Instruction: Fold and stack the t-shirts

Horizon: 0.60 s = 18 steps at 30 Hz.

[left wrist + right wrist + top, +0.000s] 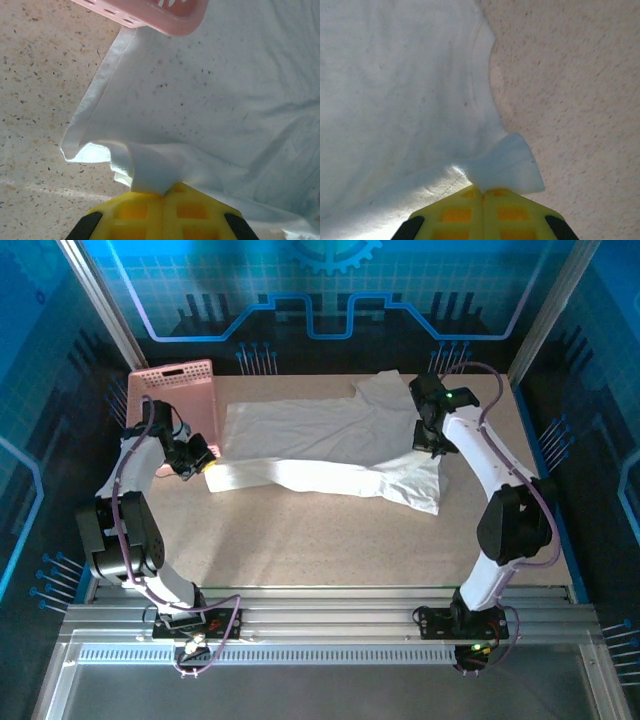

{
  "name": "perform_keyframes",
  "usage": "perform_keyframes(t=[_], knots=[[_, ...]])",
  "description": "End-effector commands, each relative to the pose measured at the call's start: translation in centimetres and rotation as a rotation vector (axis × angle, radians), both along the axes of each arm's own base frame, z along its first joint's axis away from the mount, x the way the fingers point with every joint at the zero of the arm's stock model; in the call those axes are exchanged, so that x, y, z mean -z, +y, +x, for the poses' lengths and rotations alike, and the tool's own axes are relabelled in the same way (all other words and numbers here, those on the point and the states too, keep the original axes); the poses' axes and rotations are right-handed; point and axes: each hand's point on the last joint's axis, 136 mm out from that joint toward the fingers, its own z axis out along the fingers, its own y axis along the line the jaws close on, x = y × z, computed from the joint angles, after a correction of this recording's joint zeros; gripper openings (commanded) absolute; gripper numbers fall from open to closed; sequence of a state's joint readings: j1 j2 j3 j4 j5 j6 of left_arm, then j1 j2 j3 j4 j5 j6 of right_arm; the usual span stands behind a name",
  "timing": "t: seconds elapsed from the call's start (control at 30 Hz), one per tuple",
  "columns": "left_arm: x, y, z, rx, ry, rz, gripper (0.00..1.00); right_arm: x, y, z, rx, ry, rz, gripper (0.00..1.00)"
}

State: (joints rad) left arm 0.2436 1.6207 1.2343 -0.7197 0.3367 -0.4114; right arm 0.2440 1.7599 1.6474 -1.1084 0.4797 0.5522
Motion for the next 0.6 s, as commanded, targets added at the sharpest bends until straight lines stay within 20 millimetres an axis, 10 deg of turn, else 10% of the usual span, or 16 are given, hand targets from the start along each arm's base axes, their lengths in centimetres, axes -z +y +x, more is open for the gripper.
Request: perform_keyframes(t=[0.0,0.57], knots=[[-0.3,0.0,0.1,0.033,0.004,0.027,0.0,-1.6,-0.9,0.9,-0.09,0.009,-0.165,0.0],[2.2,0.1,3.6,0.113,0.071,0.079,0.0,0.3,1.1,7.6,-0.254,0.014,-0.297,0.0]])
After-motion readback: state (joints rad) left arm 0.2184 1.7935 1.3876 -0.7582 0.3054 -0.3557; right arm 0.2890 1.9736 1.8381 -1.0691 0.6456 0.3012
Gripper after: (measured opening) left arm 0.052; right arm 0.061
